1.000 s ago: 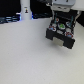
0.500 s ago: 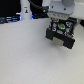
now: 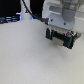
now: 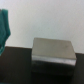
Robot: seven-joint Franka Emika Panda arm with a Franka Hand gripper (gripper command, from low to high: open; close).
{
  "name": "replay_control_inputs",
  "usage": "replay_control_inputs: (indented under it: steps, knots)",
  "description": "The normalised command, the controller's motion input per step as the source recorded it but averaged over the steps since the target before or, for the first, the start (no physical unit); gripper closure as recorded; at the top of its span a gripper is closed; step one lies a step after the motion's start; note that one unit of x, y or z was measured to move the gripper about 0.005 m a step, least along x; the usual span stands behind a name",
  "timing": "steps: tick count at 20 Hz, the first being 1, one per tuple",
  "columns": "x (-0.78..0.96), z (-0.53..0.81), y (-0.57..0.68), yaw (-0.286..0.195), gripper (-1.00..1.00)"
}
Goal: Open the kcup holder, insert the kcup into the holder, and close the kcup holder
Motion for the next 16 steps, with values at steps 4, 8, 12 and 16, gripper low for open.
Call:
replay_control_inputs:
  steps: [4, 8, 12, 16]
  knots:
    - [-0.03, -0.20, 0.08, 0.256, -1.00]
    - [-0.22, -0.19, 0.03, 0.282, -1.00]
    - [-0.45, -0.13, 0.10, 0.242, -1.00]
    - [-0.48, -0.02, 0.28, 0.178, -1.00]
